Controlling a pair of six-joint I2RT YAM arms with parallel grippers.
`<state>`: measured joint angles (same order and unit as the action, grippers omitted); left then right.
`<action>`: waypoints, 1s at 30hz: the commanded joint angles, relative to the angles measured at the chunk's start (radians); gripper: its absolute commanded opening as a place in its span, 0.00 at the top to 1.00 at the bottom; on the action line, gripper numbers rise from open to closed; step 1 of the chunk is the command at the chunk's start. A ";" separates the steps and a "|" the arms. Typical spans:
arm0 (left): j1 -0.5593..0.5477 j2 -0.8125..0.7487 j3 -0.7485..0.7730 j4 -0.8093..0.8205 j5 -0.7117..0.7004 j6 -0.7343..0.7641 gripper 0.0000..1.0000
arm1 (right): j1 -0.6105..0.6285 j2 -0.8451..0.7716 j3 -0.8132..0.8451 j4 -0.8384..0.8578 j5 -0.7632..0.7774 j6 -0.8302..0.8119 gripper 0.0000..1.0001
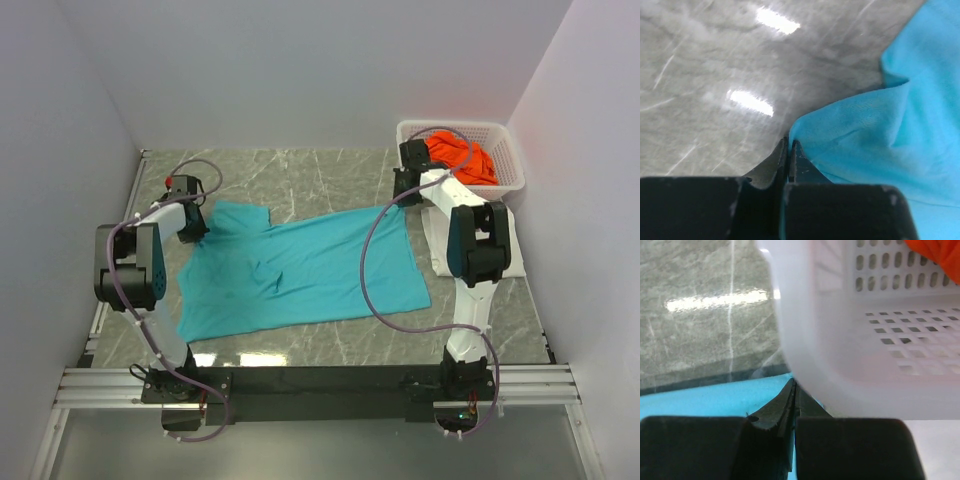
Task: Fold and stack the t-shirts
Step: Fold the tshirt
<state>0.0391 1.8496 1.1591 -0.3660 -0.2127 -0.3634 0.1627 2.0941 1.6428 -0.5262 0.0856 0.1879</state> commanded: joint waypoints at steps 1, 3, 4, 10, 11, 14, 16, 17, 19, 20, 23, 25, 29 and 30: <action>0.018 -0.059 -0.029 -0.053 -0.057 -0.014 0.99 | -0.028 -0.074 -0.020 0.037 0.025 0.027 1.00; 0.019 -0.085 -0.038 -0.047 -0.047 -0.022 0.99 | -0.028 -0.086 -0.032 0.040 0.025 0.030 1.00; 0.019 -0.113 -0.041 -0.042 -0.042 -0.023 0.99 | -0.029 -0.092 -0.035 0.045 0.023 0.031 1.00; 0.028 -0.193 -0.073 -0.016 -0.005 -0.039 0.99 | -0.031 -0.117 -0.067 0.064 -0.006 0.041 1.00; 0.030 -0.200 -0.081 -0.014 -0.001 -0.039 0.99 | -0.031 -0.118 -0.070 0.066 -0.010 0.042 1.00; 0.033 -0.225 -0.096 -0.011 0.012 -0.049 0.99 | -0.031 -0.137 -0.087 0.074 -0.030 0.045 1.00; 0.033 -0.245 -0.108 -0.005 0.019 -0.055 0.99 | -0.032 -0.150 -0.092 0.080 -0.044 0.051 1.00; 0.033 -0.253 -0.120 -0.004 0.022 -0.065 0.99 | -0.031 -0.154 -0.098 0.077 -0.049 0.053 1.00; 0.038 -0.268 -0.133 -0.004 0.024 -0.075 0.99 | -0.032 -0.167 -0.104 0.072 -0.050 0.062 1.00; 0.038 -0.274 -0.148 -0.004 0.022 -0.084 0.99 | -0.031 -0.175 -0.115 0.074 -0.050 0.064 1.00; 0.042 -0.303 -0.182 0.001 0.018 -0.101 0.99 | -0.032 -0.204 -0.138 0.072 -0.052 0.073 1.00; 0.047 -0.323 -0.205 0.006 0.009 -0.109 0.99 | -0.032 -0.226 -0.149 0.068 -0.050 0.077 1.00; 0.054 -0.346 -0.219 0.009 0.016 -0.118 0.99 | -0.034 -0.258 -0.187 0.065 -0.055 0.091 1.00; 0.058 -0.354 -0.220 0.009 0.015 -0.118 0.99 | -0.032 -0.275 -0.193 0.065 -0.056 0.093 1.00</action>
<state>0.0845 1.5471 0.9432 -0.3809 -0.1959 -0.4637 0.1429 1.9076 1.4631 -0.4805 0.0280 0.2619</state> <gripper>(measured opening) 0.033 0.007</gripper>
